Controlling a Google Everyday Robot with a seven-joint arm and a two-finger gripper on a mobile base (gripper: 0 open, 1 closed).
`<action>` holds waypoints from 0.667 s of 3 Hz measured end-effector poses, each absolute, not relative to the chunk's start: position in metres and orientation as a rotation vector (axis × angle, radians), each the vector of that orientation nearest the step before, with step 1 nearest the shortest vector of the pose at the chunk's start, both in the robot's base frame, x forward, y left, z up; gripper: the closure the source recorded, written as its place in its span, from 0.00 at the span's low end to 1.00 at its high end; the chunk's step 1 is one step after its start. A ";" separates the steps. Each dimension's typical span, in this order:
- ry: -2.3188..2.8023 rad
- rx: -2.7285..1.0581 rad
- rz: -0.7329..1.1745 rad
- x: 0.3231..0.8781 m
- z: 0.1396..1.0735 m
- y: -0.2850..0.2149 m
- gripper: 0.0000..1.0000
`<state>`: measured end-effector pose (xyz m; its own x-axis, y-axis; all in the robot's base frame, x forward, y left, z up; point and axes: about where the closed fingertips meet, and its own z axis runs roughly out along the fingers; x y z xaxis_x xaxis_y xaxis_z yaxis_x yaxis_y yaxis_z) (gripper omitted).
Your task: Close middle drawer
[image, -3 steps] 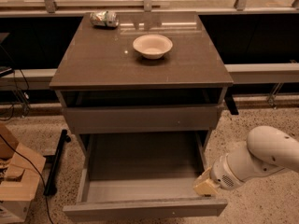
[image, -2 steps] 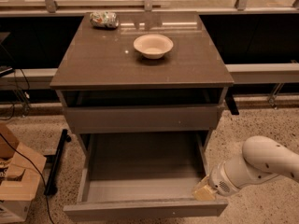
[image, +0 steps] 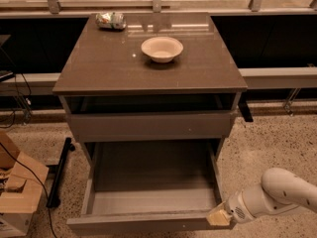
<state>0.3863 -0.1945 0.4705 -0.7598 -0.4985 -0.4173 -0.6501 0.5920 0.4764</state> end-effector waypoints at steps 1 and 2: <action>2.622 -0.843 0.965 0.380 0.435 -0.203 1.00; 2.622 -0.843 0.965 0.380 0.435 -0.203 1.00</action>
Offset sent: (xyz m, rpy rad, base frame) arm 0.0100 -0.0114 -0.0912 0.0638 0.1065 -0.1300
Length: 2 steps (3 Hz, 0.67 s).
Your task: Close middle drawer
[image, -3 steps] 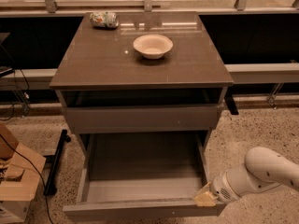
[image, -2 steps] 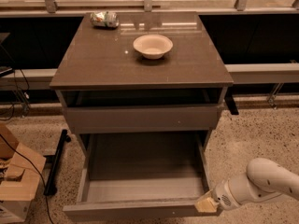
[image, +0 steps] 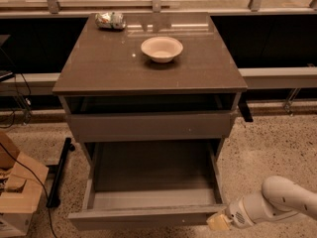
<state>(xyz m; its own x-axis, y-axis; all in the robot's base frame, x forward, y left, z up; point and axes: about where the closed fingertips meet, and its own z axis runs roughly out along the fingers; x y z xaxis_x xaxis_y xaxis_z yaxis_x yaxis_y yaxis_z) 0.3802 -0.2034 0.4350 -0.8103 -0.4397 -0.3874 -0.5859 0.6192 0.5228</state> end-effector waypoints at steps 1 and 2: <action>2.599 -0.833 0.982 0.400 0.422 -0.195 1.00; 2.557 -0.911 0.974 0.449 0.412 -0.172 1.00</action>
Offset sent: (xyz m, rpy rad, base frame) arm 0.1320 0.0543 -0.0289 0.0342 -0.1186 0.0901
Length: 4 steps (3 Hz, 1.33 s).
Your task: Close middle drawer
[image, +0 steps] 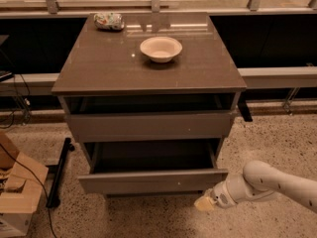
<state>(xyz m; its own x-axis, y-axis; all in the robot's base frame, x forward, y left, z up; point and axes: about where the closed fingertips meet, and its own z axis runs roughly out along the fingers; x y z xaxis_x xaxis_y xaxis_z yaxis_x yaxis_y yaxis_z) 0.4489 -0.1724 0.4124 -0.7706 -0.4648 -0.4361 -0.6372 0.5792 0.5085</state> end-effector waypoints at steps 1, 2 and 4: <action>2.556 -0.911 0.974 0.449 0.412 -0.172 1.00; 2.484 -0.945 0.901 0.464 0.421 -0.157 1.00; 2.329 -0.996 0.826 0.518 0.435 -0.114 0.58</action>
Offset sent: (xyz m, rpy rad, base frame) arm 0.0433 0.0405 0.0306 -0.0286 -0.2738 0.0113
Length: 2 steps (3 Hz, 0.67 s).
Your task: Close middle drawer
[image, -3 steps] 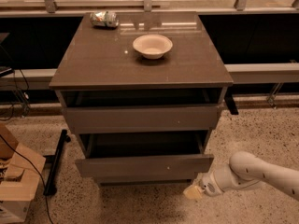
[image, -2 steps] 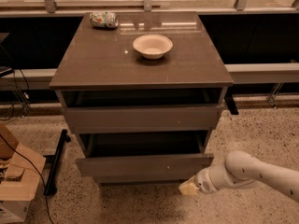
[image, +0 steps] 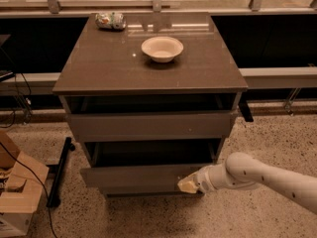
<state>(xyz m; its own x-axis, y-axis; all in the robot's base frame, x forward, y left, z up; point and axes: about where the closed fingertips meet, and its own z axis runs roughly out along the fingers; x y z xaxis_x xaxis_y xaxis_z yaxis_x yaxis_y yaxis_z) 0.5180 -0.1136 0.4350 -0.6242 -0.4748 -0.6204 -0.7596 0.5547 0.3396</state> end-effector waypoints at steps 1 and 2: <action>2.282 -0.995 0.821 0.539 0.439 -0.102 0.34; 2.242 -1.003 0.829 0.570 0.443 -0.090 0.05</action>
Offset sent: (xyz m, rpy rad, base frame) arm 0.0780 0.0289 0.0181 0.0571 -0.1160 0.0121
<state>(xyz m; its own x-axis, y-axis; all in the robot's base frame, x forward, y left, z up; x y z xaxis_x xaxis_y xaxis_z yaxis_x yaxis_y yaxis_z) 0.5703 -0.0896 0.4428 -0.5752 -0.4531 -0.6810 -0.7872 0.5329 0.3103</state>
